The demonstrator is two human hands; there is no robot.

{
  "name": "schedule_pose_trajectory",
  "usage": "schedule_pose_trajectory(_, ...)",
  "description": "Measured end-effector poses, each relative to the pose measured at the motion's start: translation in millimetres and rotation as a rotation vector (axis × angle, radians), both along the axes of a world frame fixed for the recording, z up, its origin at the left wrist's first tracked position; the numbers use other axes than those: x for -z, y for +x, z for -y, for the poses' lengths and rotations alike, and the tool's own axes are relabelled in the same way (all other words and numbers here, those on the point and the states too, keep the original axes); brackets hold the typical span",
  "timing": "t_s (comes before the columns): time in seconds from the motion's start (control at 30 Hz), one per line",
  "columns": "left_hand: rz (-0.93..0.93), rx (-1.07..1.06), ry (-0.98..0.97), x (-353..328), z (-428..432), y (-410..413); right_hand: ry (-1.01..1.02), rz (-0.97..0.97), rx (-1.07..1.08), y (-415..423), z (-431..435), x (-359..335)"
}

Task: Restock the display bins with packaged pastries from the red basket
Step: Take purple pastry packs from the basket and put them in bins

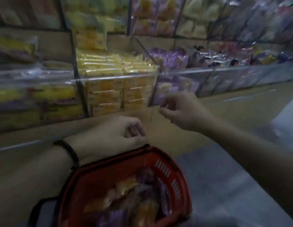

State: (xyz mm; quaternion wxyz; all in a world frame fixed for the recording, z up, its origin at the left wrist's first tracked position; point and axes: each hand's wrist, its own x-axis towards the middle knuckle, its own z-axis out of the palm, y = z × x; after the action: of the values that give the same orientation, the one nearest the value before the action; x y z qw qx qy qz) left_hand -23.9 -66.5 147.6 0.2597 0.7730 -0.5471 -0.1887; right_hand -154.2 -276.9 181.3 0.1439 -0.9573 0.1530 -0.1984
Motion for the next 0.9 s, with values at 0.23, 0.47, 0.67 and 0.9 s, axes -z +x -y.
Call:
schedule_pose_trajectory(0.23, -0.119, -0.098, 0.306, 103.7, -52.6, 4.7, 0.322, -0.564, 0.138, -1.2, -22.7, 132.3)
schedule_pose_trajectory(0.47, -0.095, -0.115, 0.561, 145.8, -63.6, 38.1, 0.244, -0.956, 0.265, -7.0, -22.1, 273.2)
schedule_pose_trajectory(0.67, 0.014, -0.034, 0.746, 166.2, -66.2, 59.8, 0.191, -1.210, 0.271, -5.7, 19.9, 400.0)
schedule_pose_trajectory(0.9, 0.016, 0.098, 0.932, 177.4, -65.2, 58.5, 0.120, -1.178, 0.235, 19.6, -13.8, 326.1)
